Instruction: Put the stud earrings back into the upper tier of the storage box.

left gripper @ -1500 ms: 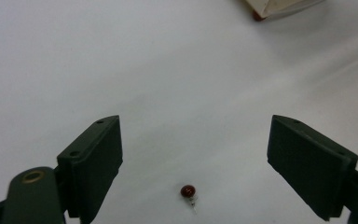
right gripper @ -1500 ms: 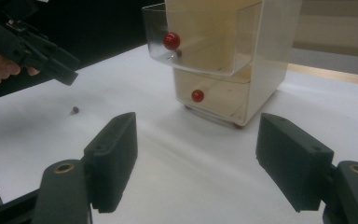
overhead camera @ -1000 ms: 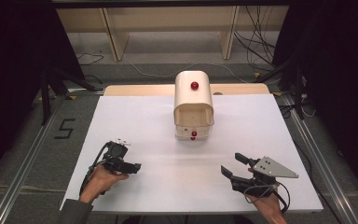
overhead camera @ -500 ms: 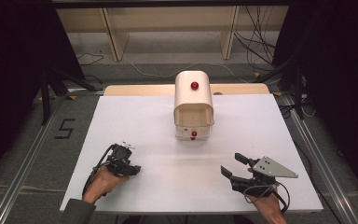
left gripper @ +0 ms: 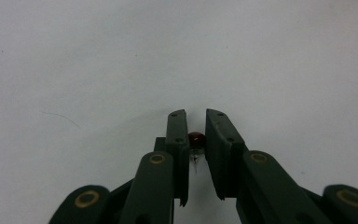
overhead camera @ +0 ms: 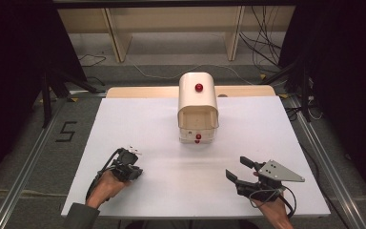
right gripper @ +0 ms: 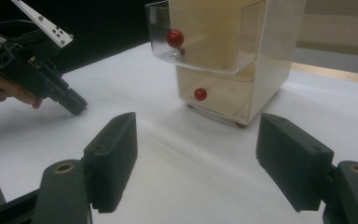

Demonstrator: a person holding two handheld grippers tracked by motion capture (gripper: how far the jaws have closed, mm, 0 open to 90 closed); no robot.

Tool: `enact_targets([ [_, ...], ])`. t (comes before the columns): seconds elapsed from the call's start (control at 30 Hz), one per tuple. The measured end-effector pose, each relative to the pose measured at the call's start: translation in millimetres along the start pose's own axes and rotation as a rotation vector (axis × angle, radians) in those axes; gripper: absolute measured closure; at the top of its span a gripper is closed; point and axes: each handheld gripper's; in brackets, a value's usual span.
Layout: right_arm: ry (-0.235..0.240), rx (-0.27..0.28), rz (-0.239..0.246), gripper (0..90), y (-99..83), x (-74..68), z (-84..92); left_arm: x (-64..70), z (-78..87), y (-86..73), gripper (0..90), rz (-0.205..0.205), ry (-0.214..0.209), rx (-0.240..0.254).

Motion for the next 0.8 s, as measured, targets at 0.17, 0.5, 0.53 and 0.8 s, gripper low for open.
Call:
enact_targets([
  [0.17, 0.000, 0.001, -0.002, 29.7, 0.1, 0.3, 0.1, -3.3, 4.0, 1.8, 79.6, 0.007, 0.013, 0.041],
  [0.5, 0.004, 0.005, -0.005, 29.0, -0.1, 0.8, -0.2, -4.2, 15.9, 7.5, 79.6, 0.019, 0.008, 0.127],
  [0.53, 0.004, 0.004, -0.007, 28.7, 0.0, 1.0, 0.0, -3.8, 16.5, 7.9, 79.6, 0.018, 0.007, 0.130],
  [0.8, 0.005, 0.009, -0.014, 26.9, 0.0, 1.3, -0.2, 0.2, 26.3, 13.4, 79.6, 0.038, -0.024, 0.199],
])
Point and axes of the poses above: each handheld gripper's, and its own axes: z roughly backward along the jaws, y roughly out of its top, x roughly to its right, and after that the axes turned 10 degrees about x, right-handed
